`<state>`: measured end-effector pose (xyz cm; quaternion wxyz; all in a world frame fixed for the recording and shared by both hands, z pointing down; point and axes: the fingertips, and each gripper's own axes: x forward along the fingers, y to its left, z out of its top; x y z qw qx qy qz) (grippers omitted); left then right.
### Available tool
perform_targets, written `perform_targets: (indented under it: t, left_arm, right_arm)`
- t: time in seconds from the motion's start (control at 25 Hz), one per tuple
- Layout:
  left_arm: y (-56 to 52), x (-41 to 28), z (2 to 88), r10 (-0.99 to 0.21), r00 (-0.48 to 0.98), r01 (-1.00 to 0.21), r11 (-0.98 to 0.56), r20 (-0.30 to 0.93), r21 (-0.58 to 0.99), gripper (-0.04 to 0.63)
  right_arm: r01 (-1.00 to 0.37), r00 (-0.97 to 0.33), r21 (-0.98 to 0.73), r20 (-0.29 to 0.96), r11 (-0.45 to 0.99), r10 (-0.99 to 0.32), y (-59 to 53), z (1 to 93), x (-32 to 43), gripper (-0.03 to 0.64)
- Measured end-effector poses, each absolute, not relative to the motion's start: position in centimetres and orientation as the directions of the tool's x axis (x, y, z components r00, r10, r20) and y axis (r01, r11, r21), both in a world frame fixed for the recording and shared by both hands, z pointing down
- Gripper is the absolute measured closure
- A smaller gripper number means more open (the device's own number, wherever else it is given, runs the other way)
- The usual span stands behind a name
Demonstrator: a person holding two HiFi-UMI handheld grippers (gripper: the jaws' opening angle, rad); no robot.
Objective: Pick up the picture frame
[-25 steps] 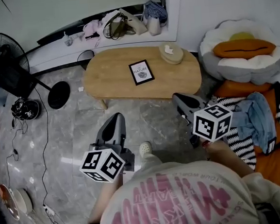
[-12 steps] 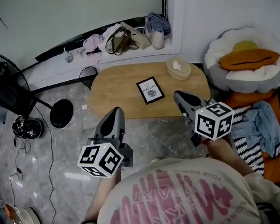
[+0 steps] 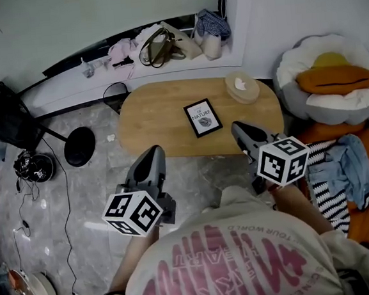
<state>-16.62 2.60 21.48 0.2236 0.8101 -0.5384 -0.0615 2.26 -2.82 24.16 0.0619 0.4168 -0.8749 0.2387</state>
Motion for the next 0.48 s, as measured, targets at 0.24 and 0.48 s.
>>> perform_targets:
  t: [0.24,0.48]
  left_arm:
    - [0.3,-16.1,24.7,-0.883,0.422,-0.819,-0.273,0.206,0.505,0.592]
    - [-3.4,-15.5,29.9,-0.871,0.394,-0.824,-0.193,0.294,0.533,0.592]
  right_arm:
    - [-0.765,-0.639,-0.392,0.37,0.51,-0.675,-4.8,27.4,2.4,0.611]
    - [-0.761,-0.644,-0.448,0.432,0.469,-0.631,-9.0,32.3,3.4,0.611]
